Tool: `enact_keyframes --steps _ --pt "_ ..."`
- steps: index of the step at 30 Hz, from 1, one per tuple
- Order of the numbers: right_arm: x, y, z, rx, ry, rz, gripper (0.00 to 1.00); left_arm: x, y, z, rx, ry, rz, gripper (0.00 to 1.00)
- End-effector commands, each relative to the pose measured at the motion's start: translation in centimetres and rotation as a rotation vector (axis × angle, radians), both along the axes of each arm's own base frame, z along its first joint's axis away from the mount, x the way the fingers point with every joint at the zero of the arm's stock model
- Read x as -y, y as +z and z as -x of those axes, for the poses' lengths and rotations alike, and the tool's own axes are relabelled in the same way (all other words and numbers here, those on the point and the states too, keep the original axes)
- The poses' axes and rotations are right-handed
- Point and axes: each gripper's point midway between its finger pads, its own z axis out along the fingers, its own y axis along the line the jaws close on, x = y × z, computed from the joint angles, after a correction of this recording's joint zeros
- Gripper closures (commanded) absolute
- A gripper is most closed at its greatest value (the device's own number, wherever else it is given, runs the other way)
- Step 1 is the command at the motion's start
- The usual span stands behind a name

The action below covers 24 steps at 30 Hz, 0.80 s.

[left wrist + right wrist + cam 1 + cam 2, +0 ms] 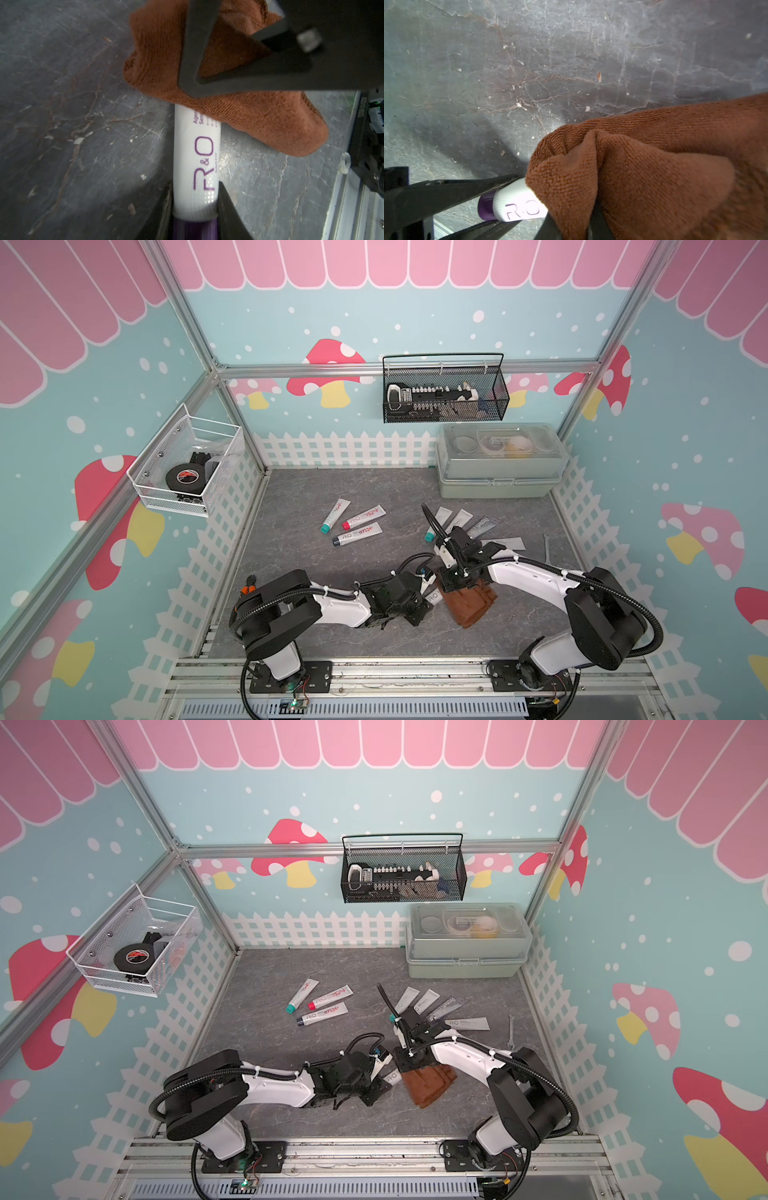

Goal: Wipe the surface of the toothpaste tube
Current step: Wipe the dirt from the toothpaste tube.

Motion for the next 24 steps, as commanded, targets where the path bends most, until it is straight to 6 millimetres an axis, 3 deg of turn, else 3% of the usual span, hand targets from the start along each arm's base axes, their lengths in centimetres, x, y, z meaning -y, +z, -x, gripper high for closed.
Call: enact_keyframes --steps 1,5,15,20,24 --pt "2.7 -3.2 3.4 -0.157 0.017 0.146 0.88 -1.8 -0.8 -0.7 0.01 0.067 -0.058 0.72" --pt "6.9 -4.2 1.7 -0.12 -0.077 0.326 0.88 -2.5 -0.3 -1.0 0.027 0.092 -0.061 0.72" --pt "10.0 -3.2 -0.3 -0.027 -0.154 0.468 0.88 -2.9 -0.5 -1.0 0.023 0.1 -0.058 0.72" --pt "7.6 -3.4 0.1 -0.07 -0.113 0.342 0.88 -2.7 -0.9 -0.9 0.016 0.096 -0.064 0.72" --pt "2.8 -2.0 1.9 -0.133 -0.042 0.066 0.88 -2.5 -1.1 -1.0 0.01 0.092 -0.066 0.72"
